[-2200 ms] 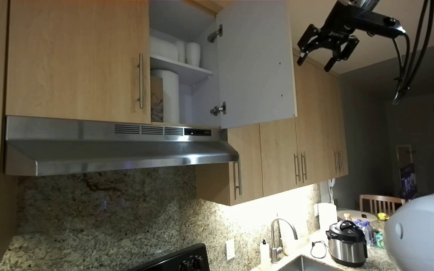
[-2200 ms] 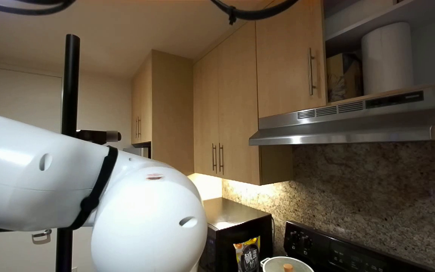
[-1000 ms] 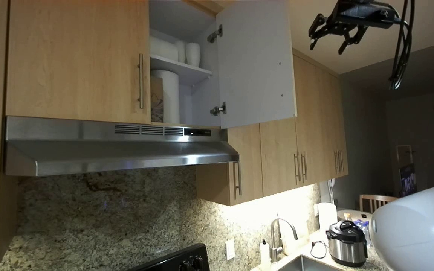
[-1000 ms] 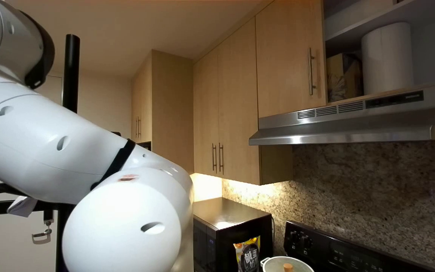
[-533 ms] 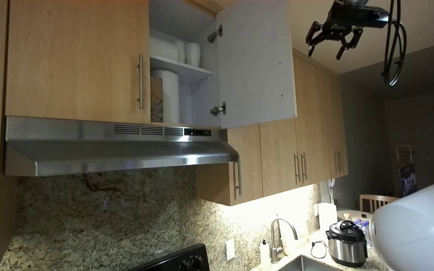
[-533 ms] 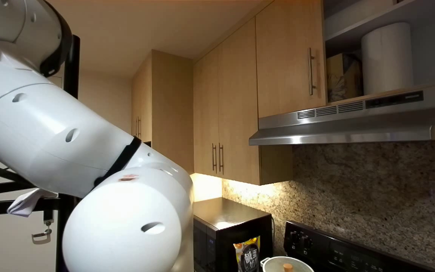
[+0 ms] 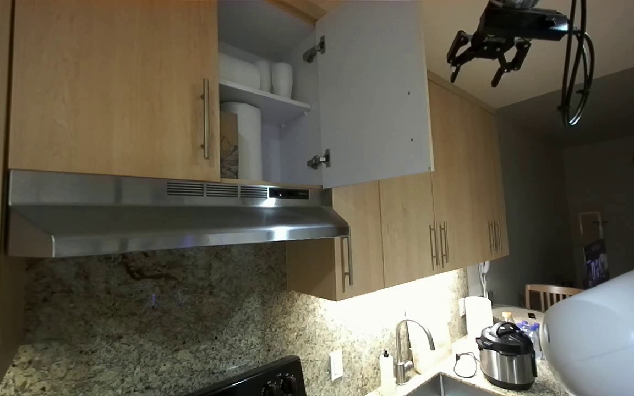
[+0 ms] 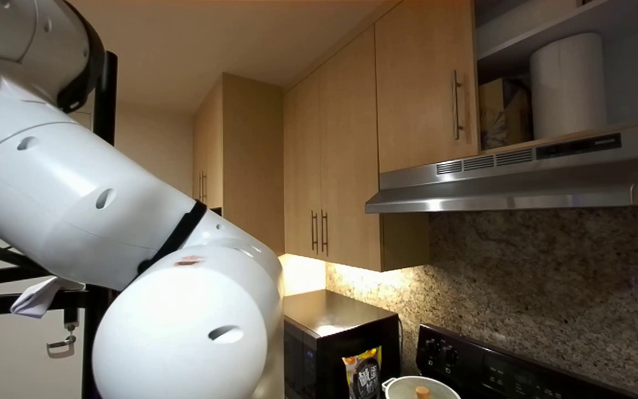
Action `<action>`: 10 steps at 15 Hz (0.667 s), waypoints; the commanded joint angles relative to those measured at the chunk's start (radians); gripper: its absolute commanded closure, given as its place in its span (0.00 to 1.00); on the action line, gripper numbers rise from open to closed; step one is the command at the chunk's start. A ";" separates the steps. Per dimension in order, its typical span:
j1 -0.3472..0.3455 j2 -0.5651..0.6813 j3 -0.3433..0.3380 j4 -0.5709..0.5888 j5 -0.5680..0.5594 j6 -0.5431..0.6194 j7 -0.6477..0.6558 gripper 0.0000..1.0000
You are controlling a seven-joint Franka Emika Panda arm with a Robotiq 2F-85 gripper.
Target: Open and close the right cabinet door on top of the stove
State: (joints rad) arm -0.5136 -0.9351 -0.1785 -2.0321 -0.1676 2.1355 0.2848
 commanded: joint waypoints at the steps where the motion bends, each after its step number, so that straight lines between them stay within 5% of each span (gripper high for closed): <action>1: 0.044 0.016 -0.010 0.036 0.003 -0.051 -0.007 0.00; 10: 0.076 0.144 -0.045 0.161 0.011 -0.085 0.025 0.00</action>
State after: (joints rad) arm -0.4493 -0.8595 -0.2123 -1.9389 -0.1652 2.0590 0.2848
